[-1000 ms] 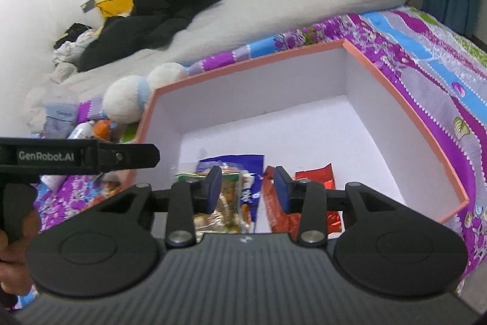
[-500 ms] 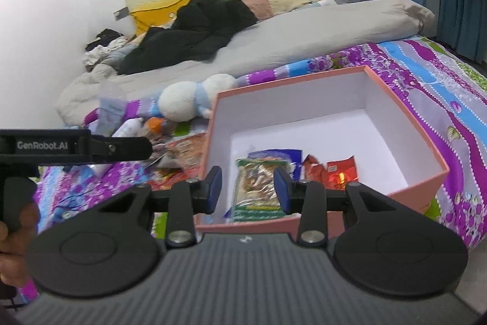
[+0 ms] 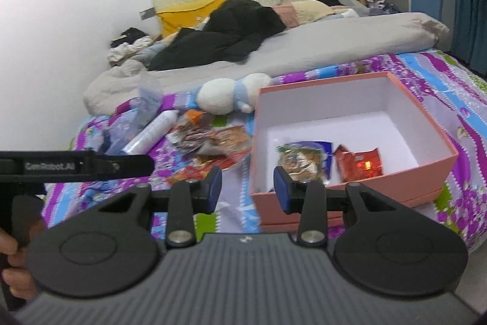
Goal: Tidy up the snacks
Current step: 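Open both tools to drop the bag and packet into the pink box, then reach the left tool to a red-label snack bag while the right tool reaches a clear bread packet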
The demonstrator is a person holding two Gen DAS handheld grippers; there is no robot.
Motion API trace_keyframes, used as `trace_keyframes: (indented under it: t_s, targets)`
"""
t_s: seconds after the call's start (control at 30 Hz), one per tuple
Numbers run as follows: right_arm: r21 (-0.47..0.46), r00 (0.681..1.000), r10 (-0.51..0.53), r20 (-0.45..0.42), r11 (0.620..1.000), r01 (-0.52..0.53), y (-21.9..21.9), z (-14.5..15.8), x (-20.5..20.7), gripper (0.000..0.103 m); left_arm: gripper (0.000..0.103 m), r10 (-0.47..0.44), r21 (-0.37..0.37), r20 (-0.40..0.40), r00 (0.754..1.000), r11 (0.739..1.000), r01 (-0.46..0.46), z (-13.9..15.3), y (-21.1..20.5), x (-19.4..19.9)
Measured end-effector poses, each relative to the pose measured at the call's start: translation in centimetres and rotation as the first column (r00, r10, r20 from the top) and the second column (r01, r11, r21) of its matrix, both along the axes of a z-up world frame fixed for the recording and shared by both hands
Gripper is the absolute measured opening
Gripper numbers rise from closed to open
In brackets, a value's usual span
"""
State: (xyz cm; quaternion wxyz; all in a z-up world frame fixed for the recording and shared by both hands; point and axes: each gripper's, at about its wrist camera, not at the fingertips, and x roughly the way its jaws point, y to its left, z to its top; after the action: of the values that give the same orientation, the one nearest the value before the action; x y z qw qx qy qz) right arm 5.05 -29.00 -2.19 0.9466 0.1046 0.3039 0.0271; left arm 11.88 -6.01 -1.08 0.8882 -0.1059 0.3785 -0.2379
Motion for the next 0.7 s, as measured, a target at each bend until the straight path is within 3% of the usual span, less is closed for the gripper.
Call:
trace_keyframes:
  t_s: [0.43, 0.7]
  targets:
    - [-0.003, 0.992, 0.123, 0.001, 0.992, -0.123, 5.2, -0.8, -2.7, 0.041, 0.078, 0.121, -0.003, -0.001, 0.993, 0.993, -0.121, -0.8, 5.4, -5.4]
    - [-0.008, 0.988, 0.148, -0.034, 0.989, -0.149, 6.7, -1.8, -2.5, 0.041, 0.078, 0.178, -0.011, -0.067, 0.982, 0.984, -0.179, -3.0, 7.6, -5.0]
